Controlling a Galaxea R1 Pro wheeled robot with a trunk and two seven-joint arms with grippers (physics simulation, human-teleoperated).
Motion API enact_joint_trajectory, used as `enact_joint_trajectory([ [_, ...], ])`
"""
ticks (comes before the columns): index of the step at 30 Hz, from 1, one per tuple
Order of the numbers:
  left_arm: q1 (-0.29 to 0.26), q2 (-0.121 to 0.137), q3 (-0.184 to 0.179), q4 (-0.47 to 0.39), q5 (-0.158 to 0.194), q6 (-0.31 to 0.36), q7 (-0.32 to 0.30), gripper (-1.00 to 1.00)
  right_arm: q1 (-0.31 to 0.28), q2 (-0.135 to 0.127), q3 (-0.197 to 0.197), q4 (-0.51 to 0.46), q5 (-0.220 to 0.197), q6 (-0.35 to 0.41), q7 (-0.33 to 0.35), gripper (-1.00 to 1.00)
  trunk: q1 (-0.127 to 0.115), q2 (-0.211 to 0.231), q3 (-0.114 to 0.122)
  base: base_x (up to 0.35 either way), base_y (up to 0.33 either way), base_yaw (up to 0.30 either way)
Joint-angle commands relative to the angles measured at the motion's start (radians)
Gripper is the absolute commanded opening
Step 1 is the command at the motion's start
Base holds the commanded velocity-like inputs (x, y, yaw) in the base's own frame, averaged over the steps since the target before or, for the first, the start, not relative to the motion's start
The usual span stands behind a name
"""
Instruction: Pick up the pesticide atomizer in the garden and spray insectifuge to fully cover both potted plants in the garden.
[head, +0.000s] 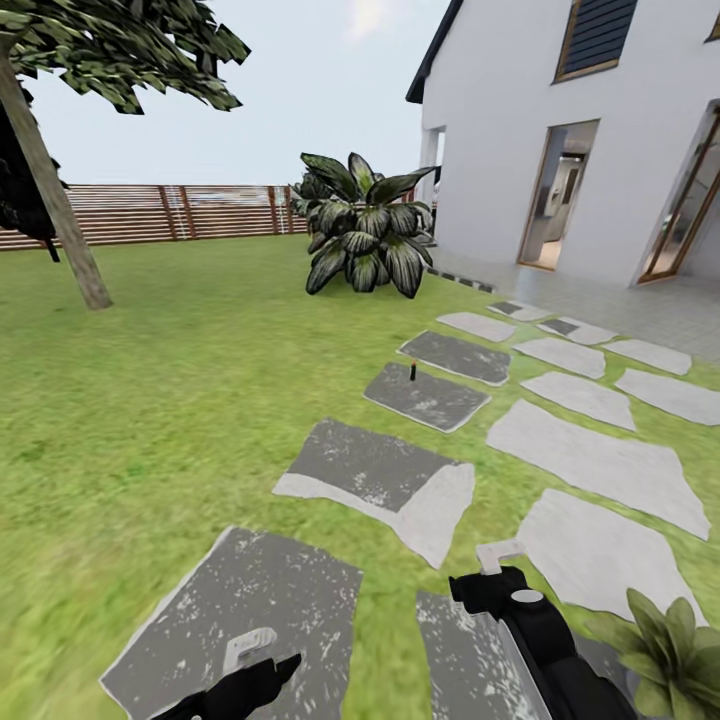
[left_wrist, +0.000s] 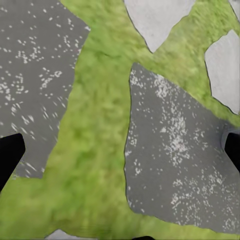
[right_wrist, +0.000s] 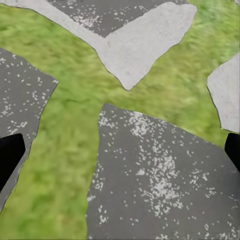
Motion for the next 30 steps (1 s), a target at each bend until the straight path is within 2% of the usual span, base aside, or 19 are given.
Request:
enact_joint_trajectory([
  [1, 0.000, 0.000, 0.000, 0.000, 0.000, 0.000, 0.000, 1.00, 0.000, 0.000, 0.000, 0.000, 0.000, 0.000, 0.000, 1.00, 0.000, 0.000, 0.000, 0.320, 0.000, 0.000],
  [15, 0.000, -0.001, 0.000, 0.001, 0.000, 0.000, 0.000, 1.00, 0.000, 0.001, -0.003, 0.002, 0.000, 0.000, 0.002, 1.00, 0.000, 0.000, 0.000, 0.320, 0.000, 0.000],
  [20, 0.000, -0.001, 0.000, 0.002, 0.000, 0.000, 0.000, 1.00, 0.000, 0.002, -0.025, 0.000, 0.000, -0.003, -0.002, 1.00, 0.000, 0.000, 0.000, 0.320, 0.000, 0.000],
  [26, -0.001, -0.001, 0.000, 0.016, -0.001, -0.001, 0.000, 1.00, 0.000, 0.002, -0.025, 0.000, 0.000, -0.003, -0.002, 1.00, 0.000, 0.000, 0.000, 0.320, 0.000, 0.000],
  [30, -0.001, -0.002, 0.000, 0.019, -0.001, -0.021, 0.000, 1.00, 0.000, 0.002, -0.025, 0.000, 0.000, -0.004, -0.002, 1.00, 0.000, 0.000, 0.000, 0.320, 0.000, -0.009],
])
